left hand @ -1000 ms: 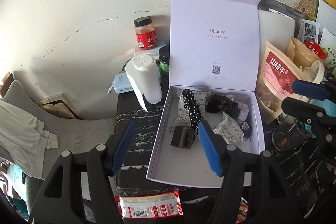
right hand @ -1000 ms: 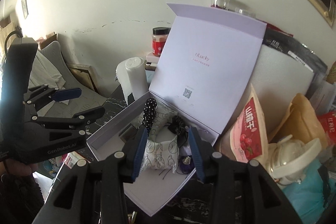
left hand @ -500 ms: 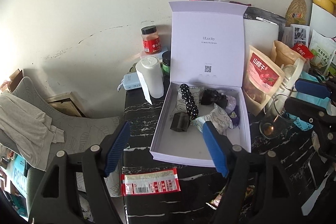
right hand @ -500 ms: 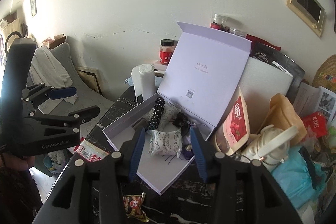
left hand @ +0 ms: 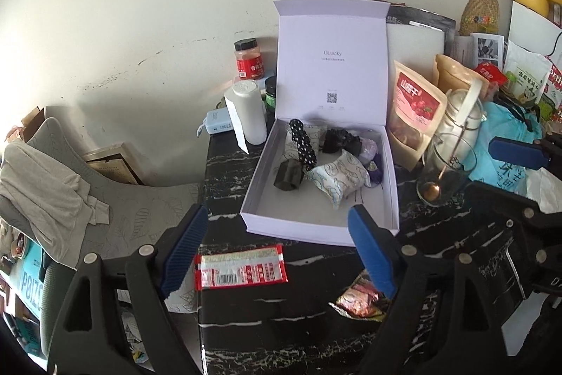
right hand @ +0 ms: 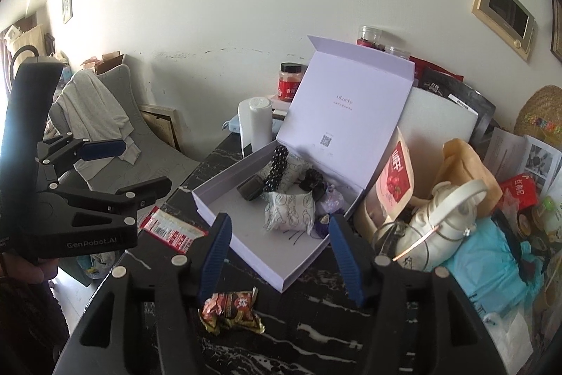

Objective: Organize objects
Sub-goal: 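Withdraw both tools from the box back toward the snack bag on the table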

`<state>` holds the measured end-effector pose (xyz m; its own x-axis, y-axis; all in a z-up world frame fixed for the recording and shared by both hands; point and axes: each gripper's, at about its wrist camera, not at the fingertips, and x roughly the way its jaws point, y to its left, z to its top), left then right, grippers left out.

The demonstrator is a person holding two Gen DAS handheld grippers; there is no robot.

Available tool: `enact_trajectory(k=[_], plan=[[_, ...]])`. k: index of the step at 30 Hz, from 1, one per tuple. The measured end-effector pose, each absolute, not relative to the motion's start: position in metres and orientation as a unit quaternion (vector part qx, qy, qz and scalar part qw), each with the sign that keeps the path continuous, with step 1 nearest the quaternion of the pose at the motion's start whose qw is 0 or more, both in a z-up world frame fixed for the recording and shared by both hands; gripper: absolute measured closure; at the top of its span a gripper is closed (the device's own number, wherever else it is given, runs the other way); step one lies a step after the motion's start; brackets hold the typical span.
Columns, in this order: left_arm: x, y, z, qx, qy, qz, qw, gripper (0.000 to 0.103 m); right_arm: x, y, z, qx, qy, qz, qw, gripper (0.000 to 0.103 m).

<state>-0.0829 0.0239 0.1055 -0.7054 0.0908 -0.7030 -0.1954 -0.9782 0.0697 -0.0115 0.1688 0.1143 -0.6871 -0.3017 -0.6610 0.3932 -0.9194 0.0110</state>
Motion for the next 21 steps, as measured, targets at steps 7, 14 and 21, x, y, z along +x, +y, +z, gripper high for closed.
enact_trajectory(k=[7, 14, 21], plan=[[-0.05, 0.03, 0.088, -0.383, 0.084, 0.916, 0.08, 0.021, 0.014, 0.168, 0.094, 0.358, 0.06, -0.91, 0.2, 0.044], [-0.024, 0.026, 0.065, -0.391, 0.081, 0.912, 0.09, 0.02, 0.032, 0.16, 0.066, 0.376, 0.059, -0.9, 0.211, 0.044], [-0.024, 0.025, 0.038, -0.409, 0.091, 0.903, 0.096, 0.02, 0.035, 0.153, 0.043, 0.383, 0.038, -0.896, 0.223, 0.038]])
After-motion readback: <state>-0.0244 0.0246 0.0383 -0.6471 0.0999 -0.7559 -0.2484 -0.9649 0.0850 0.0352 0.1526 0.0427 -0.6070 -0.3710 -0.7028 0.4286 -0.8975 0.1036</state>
